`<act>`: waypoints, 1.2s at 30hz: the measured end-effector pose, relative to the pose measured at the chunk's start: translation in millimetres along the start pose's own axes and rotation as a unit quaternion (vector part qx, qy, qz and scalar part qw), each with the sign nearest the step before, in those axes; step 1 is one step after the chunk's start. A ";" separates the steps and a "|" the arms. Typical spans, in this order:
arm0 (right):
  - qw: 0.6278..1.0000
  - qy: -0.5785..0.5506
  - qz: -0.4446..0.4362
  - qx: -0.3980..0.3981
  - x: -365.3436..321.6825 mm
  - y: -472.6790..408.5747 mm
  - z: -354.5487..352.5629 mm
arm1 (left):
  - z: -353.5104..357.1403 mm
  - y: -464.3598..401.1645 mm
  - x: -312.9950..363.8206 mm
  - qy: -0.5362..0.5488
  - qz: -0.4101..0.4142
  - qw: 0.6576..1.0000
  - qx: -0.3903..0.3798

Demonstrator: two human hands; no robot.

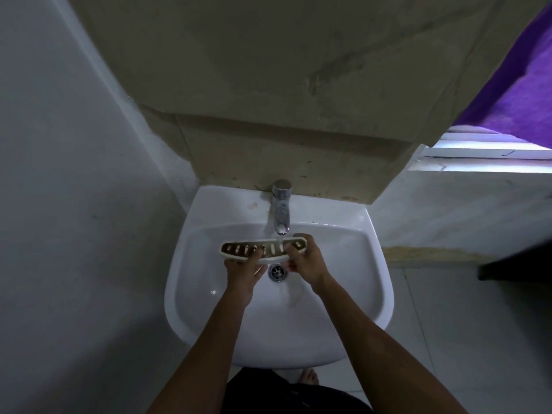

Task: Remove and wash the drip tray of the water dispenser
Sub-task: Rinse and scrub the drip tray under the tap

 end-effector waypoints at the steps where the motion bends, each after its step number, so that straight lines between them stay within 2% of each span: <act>1: 1.000 0.008 -0.009 0.003 -0.6 0.4 -0.2 | -0.2 -0.6 -0.8 0.003 0.000 1.000 -0.002; 8: 0.999 0.029 -0.030 0.026 8.7 4.2 2.9 | -0.8 -0.8 -4.7 0.009 0.009 0.999 -0.047; 17: 0.999 -0.019 -0.002 -0.046 20.5 -1.5 2.0 | 0.9 -4.4 -24.4 -0.020 -0.007 0.997 0.069; 23: 0.996 -0.041 -0.010 -0.077 24.3 1.9 8.4 | 8.9 -5.0 -31.8 -0.083 0.004 0.995 0.053; 26: 0.997 -0.031 -0.016 -0.076 21.8 -1.8 10.1 | 12.6 -6.9 -34.9 -0.088 0.031 0.993 0.072; 32: 0.998 0.029 -0.025 -0.044 24.6 -11.7 1.7 | 15.7 -9.3 -38.8 -0.068 0.060 0.995 0.051; 36: 0.996 0.066 -0.050 0.022 23.3 -14.1 2.9 | 21.3 -8.0 -45.1 -0.084 0.038 0.993 0.073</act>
Point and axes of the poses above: each hand's wrist, its own y-axis away from the middle knuckle, its own z-axis out of the palm, x = y × z, the point moved 1 cm from there along -y, towards the middle knuckle, and after that the axes turned 13 degrees about y, right-handed, at the moved point
